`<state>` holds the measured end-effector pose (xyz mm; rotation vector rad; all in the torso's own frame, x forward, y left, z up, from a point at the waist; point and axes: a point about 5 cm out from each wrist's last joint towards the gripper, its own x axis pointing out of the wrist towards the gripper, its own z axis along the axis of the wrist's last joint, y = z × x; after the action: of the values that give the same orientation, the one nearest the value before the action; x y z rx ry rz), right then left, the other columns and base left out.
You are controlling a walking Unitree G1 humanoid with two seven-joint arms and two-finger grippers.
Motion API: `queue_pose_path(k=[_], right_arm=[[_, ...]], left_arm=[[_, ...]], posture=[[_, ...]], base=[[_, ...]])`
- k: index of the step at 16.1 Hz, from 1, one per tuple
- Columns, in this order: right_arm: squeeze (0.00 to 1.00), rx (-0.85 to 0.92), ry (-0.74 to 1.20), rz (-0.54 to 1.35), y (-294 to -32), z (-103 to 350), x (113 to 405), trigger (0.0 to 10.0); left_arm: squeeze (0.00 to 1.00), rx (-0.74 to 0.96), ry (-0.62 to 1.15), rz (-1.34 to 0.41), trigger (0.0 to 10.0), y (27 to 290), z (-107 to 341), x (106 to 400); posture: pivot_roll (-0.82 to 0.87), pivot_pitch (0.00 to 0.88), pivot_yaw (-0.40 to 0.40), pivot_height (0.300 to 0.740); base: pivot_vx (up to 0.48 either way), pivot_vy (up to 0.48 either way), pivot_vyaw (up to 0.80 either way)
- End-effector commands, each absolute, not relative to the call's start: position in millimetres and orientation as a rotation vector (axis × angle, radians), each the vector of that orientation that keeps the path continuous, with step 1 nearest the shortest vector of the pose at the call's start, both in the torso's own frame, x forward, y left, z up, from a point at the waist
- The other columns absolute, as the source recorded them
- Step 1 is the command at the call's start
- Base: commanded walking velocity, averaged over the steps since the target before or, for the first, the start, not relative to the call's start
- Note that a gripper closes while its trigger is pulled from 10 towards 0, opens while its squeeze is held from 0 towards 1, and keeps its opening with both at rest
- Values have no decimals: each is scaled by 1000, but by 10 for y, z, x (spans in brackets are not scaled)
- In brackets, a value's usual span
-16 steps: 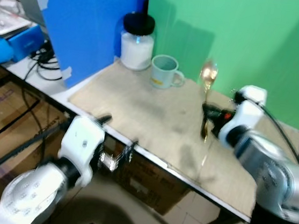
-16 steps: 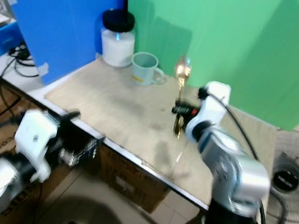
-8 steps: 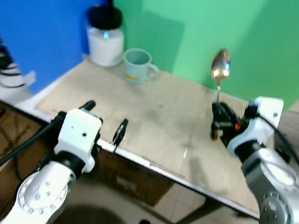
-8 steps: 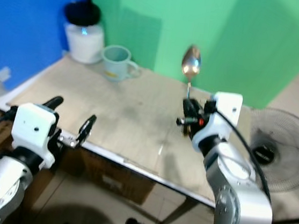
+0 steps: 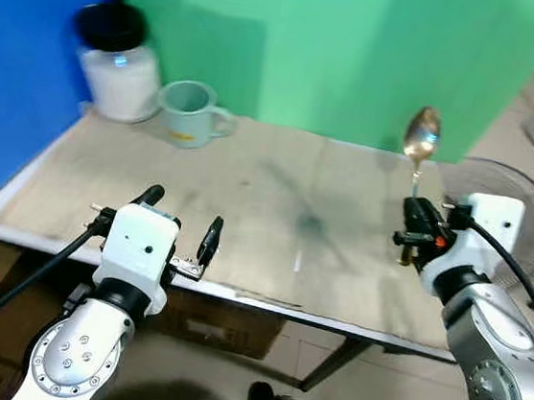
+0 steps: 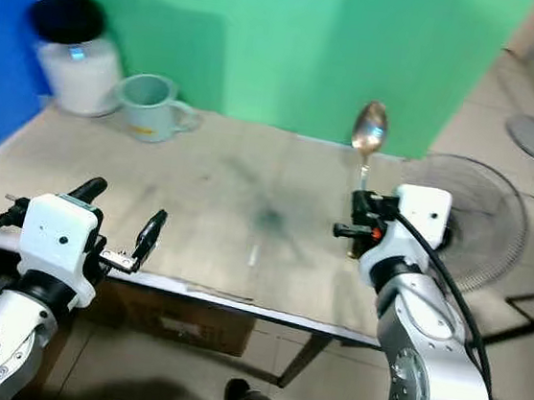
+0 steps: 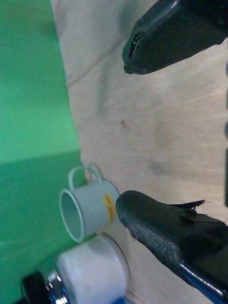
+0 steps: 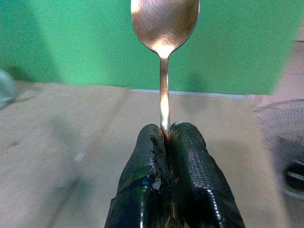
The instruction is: Setting the table
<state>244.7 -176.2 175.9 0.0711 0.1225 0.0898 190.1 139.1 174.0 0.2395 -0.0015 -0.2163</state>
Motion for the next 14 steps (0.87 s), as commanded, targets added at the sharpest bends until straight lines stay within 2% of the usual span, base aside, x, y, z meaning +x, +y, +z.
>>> queue_pose_path(k=[1,14], right_arm=[[0,69,80,65,-1781,1829,2397,10000],[0,59,109,23,-1800,1799,2386,10000]], left_arm=[[0,244,-2,-198,10000,1406,1735,1902],[0,246,-12,-195,10000,1457,1732,1911]], posture=[[17,78,8,740],[7,60,3,740]], base=[[0,0,-800],[0,0,-800]])
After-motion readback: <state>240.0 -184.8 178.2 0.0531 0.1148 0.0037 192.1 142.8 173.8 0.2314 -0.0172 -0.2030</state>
